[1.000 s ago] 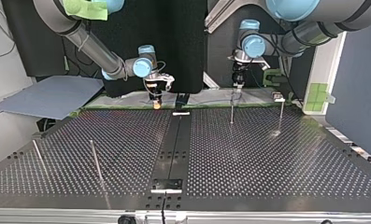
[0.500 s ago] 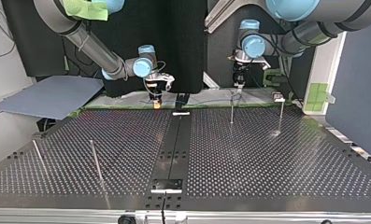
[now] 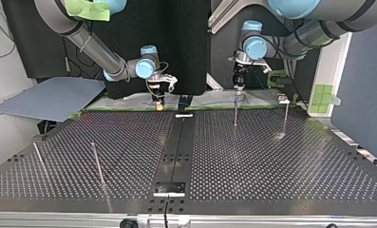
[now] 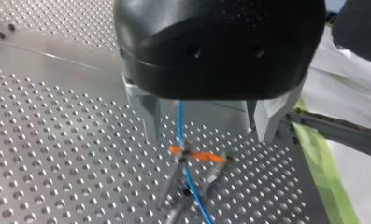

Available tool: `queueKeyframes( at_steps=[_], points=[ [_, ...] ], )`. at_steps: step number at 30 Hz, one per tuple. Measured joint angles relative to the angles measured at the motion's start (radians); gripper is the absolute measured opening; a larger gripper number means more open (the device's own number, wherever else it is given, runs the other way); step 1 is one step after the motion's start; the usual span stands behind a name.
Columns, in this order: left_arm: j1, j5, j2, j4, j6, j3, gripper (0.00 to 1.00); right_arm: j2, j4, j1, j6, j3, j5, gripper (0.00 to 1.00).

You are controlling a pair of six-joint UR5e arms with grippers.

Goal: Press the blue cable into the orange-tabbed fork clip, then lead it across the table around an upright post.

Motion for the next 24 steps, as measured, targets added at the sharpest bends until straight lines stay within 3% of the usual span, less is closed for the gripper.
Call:
queueKeyframes(
  at_steps=[7,15,24],
  points=[
    [-0.036,-0.012,0.0,-0.001,-0.027,0.02,1.0,0.001,-0.004,0.0,0.001,0.0,0.0,0.0],
    [-0.075,-0.065,-0.001,-0.012,-0.071,0.069,1.0,0.003,-0.005,0.0,0.001,0.0,0.0,0.0],
    [-0.106,-0.106,-0.011,-0.048,-0.081,0.127,1.0,0.004,-0.003,0.001,0.0,0.0,-0.004,0.0]
  ],
)
